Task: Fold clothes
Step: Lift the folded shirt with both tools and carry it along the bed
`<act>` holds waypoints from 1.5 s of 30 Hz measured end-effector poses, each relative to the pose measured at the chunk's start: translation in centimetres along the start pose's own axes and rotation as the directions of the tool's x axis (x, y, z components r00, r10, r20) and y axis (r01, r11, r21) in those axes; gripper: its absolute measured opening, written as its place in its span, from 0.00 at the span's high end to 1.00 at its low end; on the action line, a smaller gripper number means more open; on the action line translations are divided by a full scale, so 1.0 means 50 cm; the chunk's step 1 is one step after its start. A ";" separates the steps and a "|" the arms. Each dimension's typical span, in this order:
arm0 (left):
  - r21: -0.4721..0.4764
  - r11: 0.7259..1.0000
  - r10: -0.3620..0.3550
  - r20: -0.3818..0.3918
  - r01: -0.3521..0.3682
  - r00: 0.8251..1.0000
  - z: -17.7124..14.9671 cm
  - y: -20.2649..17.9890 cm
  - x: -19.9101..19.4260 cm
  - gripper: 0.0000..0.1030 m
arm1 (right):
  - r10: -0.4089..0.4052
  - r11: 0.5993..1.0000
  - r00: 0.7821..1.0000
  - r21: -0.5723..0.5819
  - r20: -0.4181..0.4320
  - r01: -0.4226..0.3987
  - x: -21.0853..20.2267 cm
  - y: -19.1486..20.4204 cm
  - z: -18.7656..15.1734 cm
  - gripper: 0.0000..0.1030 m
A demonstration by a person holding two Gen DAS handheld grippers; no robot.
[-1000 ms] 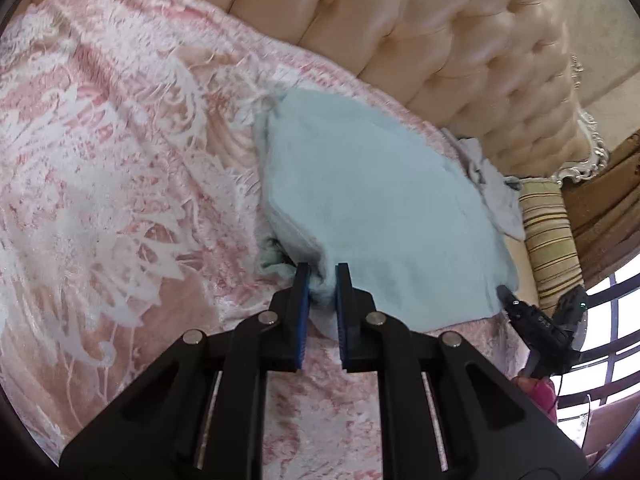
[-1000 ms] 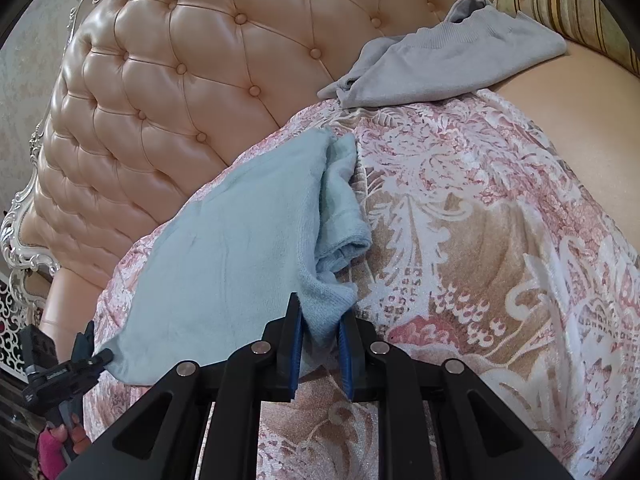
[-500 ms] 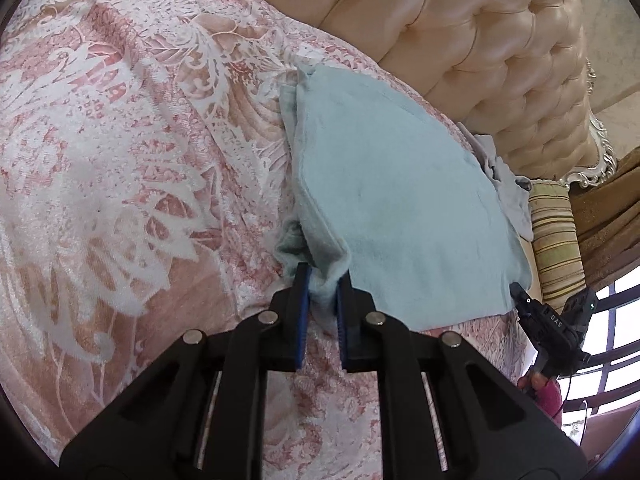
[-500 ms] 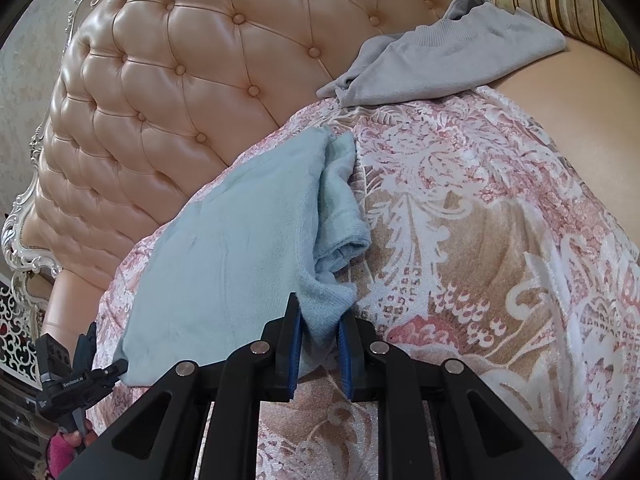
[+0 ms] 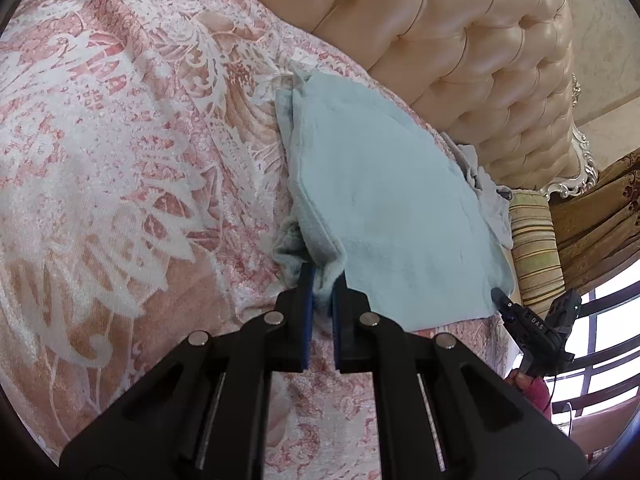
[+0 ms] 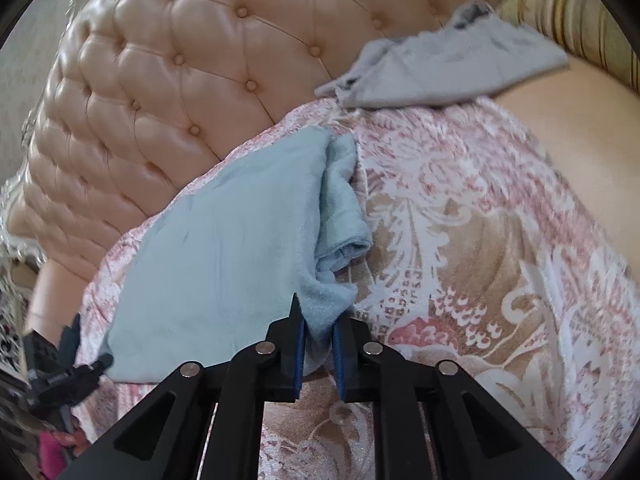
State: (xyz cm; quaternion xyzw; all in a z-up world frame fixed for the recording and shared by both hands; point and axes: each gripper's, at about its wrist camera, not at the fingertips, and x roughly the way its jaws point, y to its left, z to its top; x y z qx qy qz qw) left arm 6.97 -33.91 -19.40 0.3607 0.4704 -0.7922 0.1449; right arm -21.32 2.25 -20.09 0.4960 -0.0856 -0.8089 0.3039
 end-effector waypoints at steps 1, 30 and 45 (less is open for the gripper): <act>0.007 1.000 -0.001 0.010 0.001 1.000 0.002 -0.005 -0.005 0.92 | 0.003 1.000 1.000 -0.008 0.014 -0.003 -0.006 0.005 0.001 0.91; 0.103 0.971 -0.237 0.279 0.217 0.931 0.204 -0.119 -0.389 0.92 | 0.226 0.928 0.955 -0.341 0.194 -0.151 -0.267 0.419 0.228 0.95; 0.016 0.987 -0.155 0.317 0.158 0.936 0.054 0.098 -0.521 0.92 | 0.253 0.909 0.964 -0.361 0.081 -0.208 -0.191 0.554 0.057 0.95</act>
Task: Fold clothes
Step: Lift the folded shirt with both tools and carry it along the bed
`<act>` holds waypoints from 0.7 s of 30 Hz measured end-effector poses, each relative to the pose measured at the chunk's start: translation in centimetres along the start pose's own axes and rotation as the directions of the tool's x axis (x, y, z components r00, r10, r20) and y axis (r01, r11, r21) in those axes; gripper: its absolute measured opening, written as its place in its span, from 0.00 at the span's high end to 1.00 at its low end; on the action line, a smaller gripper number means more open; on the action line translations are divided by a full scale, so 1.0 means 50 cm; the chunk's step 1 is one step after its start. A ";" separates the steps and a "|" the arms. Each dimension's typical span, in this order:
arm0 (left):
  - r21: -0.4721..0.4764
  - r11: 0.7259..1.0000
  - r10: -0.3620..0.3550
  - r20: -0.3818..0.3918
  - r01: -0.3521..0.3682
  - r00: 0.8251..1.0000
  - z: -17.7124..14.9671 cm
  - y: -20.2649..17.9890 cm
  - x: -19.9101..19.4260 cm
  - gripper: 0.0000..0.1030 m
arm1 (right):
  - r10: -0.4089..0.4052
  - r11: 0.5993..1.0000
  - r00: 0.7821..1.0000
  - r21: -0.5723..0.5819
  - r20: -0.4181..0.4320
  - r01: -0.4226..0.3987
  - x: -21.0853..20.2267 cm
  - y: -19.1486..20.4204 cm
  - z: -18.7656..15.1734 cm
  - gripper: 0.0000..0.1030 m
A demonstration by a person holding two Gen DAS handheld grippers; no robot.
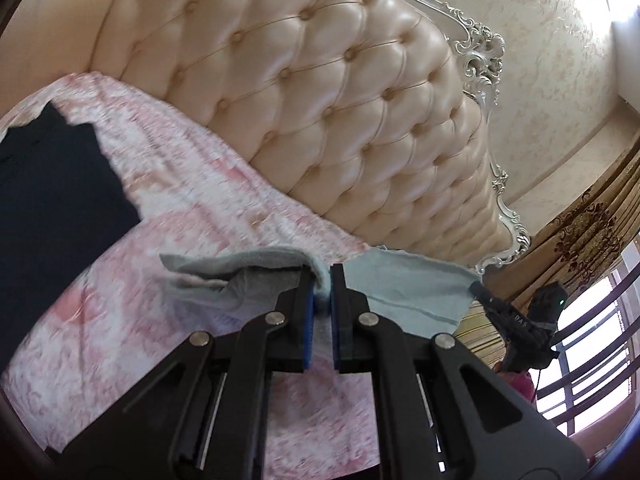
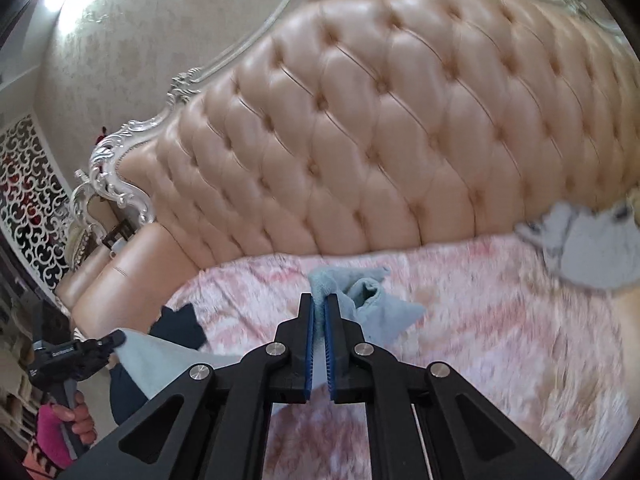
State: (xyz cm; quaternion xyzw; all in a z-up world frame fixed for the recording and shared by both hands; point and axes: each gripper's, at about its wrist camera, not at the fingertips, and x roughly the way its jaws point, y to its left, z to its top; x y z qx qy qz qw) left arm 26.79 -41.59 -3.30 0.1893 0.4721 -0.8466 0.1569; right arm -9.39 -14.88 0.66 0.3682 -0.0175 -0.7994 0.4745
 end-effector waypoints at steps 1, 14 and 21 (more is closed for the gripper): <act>-0.014 1.000 -0.006 -0.005 0.006 1.000 -0.008 0.011 -0.005 0.92 | 0.006 1.000 1.000 0.020 0.000 -0.006 -0.001 -0.009 -0.016 0.95; -0.056 0.996 -0.062 0.041 0.064 0.997 0.039 0.023 -0.053 0.92 | 0.062 0.998 0.996 0.014 0.064 -0.063 -0.016 0.051 0.028 0.96; -0.074 0.994 -0.072 0.150 0.084 0.986 0.140 0.045 -0.155 0.92 | 0.140 0.986 0.987 -0.098 0.080 -0.131 0.038 0.217 0.132 0.96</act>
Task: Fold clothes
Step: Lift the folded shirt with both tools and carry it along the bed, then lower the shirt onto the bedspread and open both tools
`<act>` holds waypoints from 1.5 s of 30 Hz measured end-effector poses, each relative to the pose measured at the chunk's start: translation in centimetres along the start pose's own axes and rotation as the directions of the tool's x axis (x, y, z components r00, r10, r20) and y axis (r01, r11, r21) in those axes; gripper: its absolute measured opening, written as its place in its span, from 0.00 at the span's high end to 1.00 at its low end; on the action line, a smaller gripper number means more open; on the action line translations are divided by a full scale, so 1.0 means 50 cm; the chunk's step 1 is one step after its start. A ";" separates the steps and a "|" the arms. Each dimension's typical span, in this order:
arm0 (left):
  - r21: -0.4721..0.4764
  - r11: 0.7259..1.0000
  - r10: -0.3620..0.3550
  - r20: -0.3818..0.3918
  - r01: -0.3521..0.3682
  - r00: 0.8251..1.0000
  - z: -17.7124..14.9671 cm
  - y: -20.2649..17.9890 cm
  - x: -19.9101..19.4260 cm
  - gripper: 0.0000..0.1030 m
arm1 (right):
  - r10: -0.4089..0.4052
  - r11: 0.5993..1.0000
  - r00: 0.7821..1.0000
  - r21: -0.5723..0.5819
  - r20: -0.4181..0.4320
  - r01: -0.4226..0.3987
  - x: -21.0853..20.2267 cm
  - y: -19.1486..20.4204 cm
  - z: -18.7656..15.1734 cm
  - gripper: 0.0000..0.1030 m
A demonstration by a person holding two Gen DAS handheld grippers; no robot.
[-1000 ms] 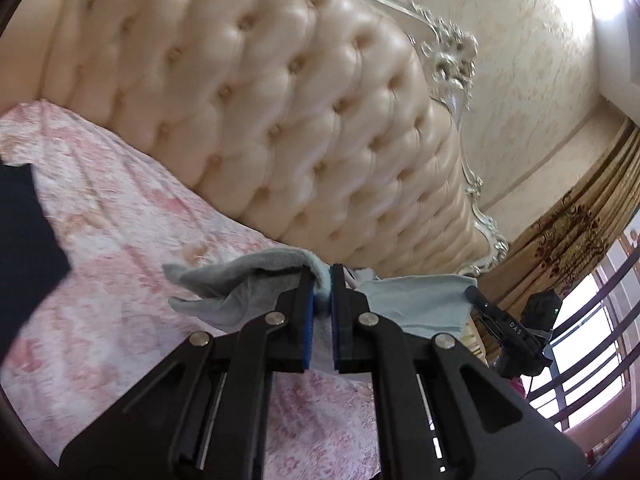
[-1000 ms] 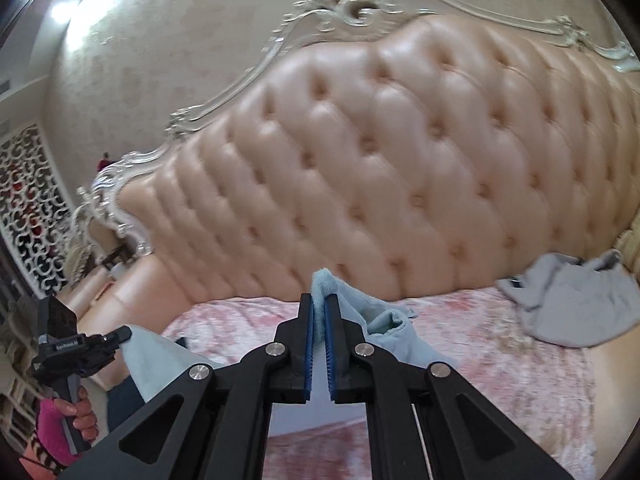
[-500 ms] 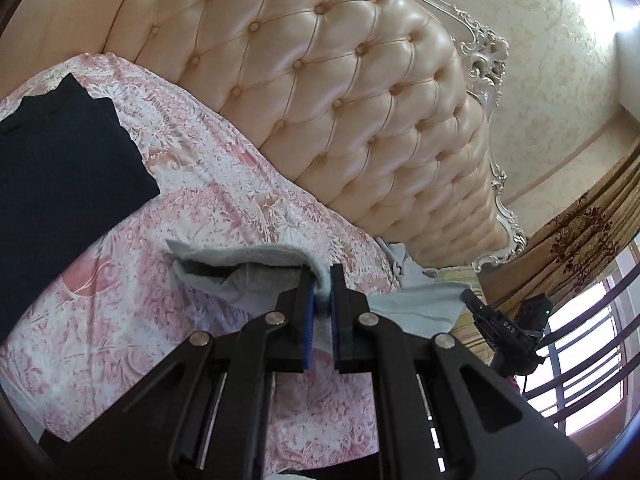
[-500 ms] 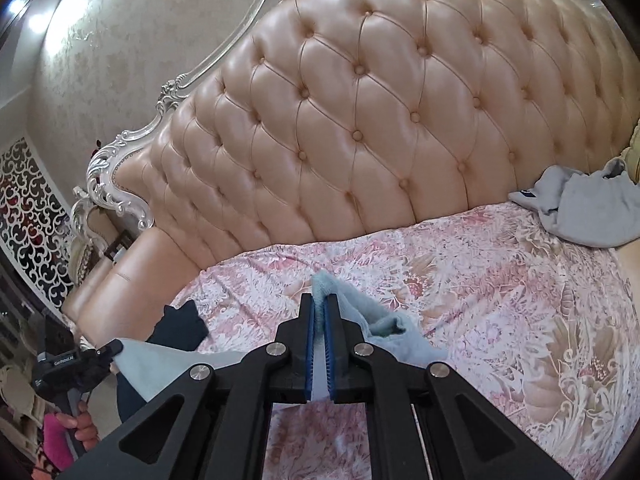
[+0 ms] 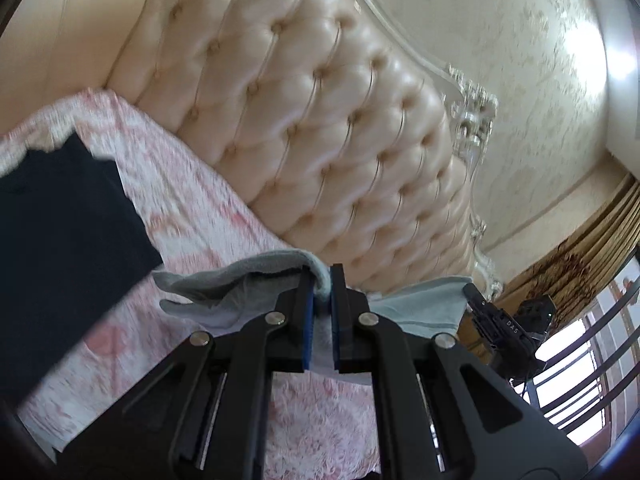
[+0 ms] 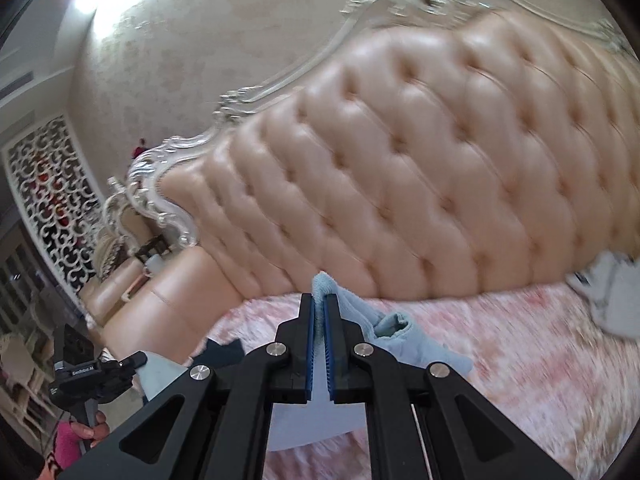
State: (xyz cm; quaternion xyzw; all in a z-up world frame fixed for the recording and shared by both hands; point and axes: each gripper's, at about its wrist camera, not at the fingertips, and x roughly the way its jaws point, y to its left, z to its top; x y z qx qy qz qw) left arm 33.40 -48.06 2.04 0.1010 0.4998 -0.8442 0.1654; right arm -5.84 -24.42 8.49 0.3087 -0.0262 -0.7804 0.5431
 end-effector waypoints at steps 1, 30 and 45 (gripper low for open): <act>0.003 1.000 0.002 0.019 -0.002 1.000 0.017 0.000 -0.020 0.92 | 0.020 1.000 1.000 -0.011 0.001 -0.020 0.017 0.025 0.015 0.96; -0.208 0.869 0.485 0.189 -0.448 0.854 -0.181 0.341 -0.336 0.92 | 0.344 0.937 0.882 0.185 -0.323 -0.298 0.616 0.216 -0.311 0.95; -0.336 0.783 0.572 0.055 -0.524 0.818 -0.264 0.422 -0.322 0.25 | 0.173 0.982 0.872 0.148 -0.457 -0.117 0.642 0.117 -0.392 0.50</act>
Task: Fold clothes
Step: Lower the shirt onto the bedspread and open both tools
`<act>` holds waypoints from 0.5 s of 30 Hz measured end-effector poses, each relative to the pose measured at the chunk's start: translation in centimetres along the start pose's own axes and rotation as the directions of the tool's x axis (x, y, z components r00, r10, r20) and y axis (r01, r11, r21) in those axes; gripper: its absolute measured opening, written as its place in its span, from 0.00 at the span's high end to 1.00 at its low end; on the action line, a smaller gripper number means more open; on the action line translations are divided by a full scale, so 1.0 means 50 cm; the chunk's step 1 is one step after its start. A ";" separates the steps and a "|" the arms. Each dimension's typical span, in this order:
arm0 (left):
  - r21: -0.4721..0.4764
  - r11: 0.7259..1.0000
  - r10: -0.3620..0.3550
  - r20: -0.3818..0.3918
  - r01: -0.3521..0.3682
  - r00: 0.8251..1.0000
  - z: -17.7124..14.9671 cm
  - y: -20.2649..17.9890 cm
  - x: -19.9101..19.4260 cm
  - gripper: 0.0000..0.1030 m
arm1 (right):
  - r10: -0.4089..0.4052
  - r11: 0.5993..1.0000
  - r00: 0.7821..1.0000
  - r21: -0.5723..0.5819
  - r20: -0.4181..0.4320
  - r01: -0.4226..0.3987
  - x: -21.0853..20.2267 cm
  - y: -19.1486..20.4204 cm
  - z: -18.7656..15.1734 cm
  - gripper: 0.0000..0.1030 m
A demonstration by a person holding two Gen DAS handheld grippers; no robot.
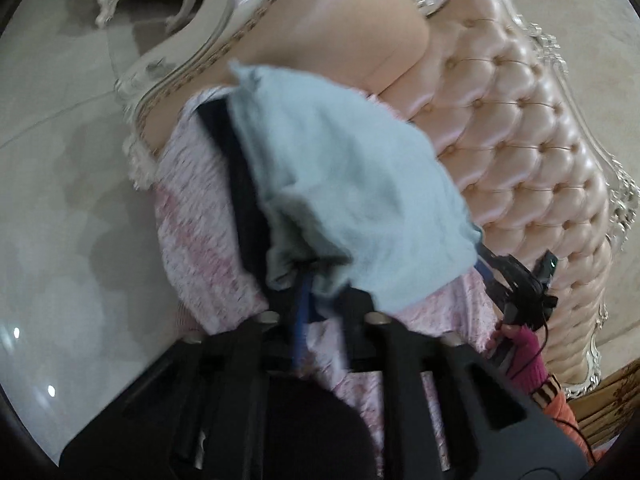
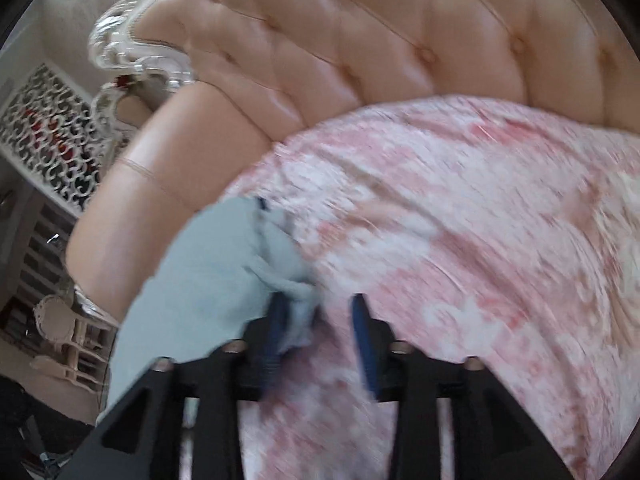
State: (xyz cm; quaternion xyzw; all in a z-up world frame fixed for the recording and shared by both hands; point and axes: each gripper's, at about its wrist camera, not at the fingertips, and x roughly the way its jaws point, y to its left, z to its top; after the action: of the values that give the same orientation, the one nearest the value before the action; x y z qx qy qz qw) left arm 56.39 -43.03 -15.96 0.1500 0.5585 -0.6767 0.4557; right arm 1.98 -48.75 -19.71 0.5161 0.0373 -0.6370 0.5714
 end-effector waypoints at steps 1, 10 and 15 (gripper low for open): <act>-0.001 1.000 0.012 0.005 -0.012 1.000 -0.001 0.003 -0.005 0.06 | -0.002 1.000 1.000 0.021 0.005 0.002 -0.012 -0.014 -0.005 0.42; 0.200 0.975 0.066 0.165 -0.099 0.984 0.033 -0.137 -0.029 0.00 | 0.099 0.992 0.988 -0.083 0.115 -0.090 -0.118 0.025 -0.012 0.41; 0.361 0.913 0.141 0.162 -0.191 0.977 0.065 -0.258 0.099 0.00 | 0.128 0.978 0.990 -0.174 0.059 -0.116 -0.067 0.118 -0.019 0.41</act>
State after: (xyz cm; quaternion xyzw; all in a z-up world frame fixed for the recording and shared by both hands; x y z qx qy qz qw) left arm 44.61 -48.69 -10.45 0.2360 0.3729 -0.7379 0.5106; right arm 6.47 -47.85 -14.62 0.4442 0.0399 -0.6129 0.6523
